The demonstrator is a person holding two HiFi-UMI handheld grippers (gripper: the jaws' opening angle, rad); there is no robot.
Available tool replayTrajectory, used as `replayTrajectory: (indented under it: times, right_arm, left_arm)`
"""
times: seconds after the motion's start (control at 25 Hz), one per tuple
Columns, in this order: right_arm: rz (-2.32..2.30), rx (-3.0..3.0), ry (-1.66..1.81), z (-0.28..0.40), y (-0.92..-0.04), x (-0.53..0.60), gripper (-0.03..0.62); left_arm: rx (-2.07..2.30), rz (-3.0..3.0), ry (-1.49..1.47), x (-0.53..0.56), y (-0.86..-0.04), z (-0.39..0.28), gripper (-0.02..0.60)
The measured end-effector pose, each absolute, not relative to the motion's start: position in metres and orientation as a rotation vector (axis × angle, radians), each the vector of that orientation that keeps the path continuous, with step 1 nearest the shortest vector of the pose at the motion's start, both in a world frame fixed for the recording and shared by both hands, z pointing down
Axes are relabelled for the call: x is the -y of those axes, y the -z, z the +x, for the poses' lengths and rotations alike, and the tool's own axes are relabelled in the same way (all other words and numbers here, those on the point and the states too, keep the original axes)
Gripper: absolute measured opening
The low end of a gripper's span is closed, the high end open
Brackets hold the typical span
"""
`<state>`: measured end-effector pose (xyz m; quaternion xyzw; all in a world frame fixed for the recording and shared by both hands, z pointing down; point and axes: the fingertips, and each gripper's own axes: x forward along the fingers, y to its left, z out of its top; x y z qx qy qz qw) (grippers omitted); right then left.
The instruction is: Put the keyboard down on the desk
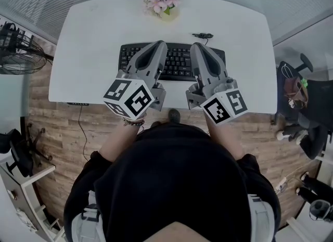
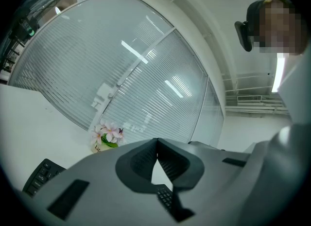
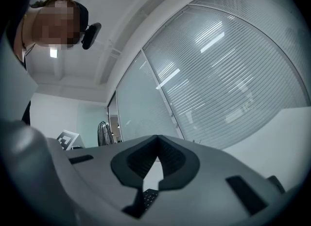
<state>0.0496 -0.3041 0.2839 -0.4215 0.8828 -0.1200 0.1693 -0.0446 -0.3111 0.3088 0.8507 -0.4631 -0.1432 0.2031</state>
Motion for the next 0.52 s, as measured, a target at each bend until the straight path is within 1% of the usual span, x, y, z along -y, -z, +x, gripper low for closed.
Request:
replayTrajectory:
  times: [0.52]
  right_arm:
    - [-1.202, -2.508, 0.344, 0.0466, -0.2855, 0.3014, 0.002]
  left_arm:
    - [1.293, 2.374, 0.397, 0.3087, -0.3106, -0.0476, 0.009]
